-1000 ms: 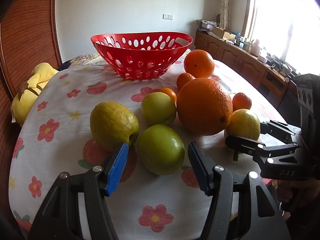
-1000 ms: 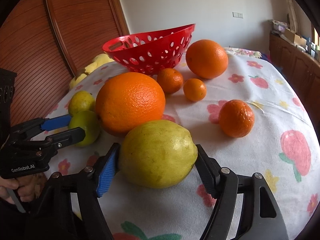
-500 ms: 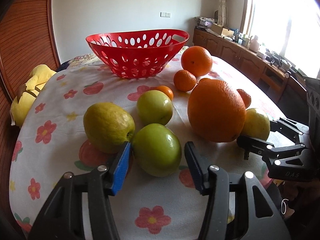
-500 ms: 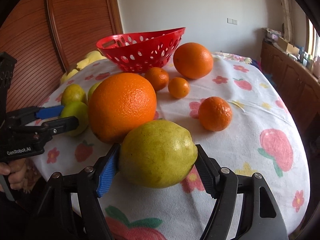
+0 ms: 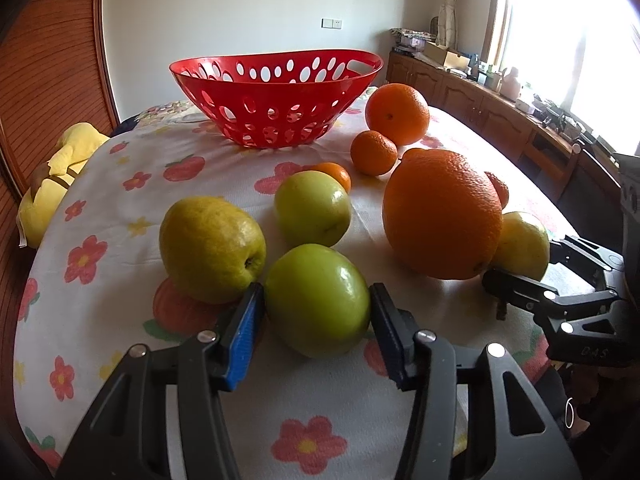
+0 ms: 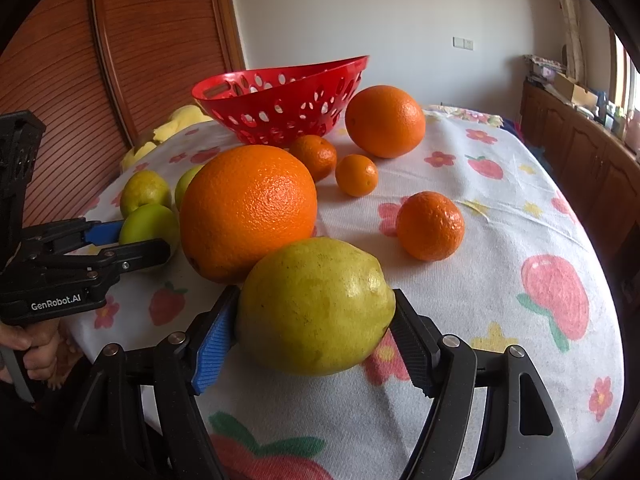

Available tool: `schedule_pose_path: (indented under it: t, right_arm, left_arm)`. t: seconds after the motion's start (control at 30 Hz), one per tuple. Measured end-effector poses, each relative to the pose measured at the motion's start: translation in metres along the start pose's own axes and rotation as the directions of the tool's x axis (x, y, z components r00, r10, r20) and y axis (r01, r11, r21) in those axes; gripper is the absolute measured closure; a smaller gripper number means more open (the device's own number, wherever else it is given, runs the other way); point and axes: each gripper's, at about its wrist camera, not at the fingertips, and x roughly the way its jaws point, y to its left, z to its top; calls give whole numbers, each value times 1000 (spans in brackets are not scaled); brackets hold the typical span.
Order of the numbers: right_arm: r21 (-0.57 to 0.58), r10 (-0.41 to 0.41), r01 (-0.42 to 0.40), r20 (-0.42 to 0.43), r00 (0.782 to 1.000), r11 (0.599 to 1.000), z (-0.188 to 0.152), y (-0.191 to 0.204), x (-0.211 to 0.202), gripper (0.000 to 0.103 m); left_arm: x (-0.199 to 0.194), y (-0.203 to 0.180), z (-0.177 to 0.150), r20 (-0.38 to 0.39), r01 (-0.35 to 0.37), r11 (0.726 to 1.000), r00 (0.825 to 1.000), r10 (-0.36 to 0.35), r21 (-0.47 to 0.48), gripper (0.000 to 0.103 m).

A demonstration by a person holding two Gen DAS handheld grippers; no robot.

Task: Organize fruits
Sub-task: 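Close the left tool on the green apple while the right tool grips the pear, lift both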

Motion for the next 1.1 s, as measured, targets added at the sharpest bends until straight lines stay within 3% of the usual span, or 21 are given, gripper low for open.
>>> schedule_pose_path:
  t: [0.53,1.1]
  right_arm:
    - [-1,8,-8,1,1000,1000,-4,-3,-5,30]
    - [11,-8,8,32,999,1000,-3,-16,-23,30]
  left_arm:
    - [-40,5,4,70,44,999,997,-43,-5,51]
    - [-64,15,24,125,21,1000,992,-19,-9,51]
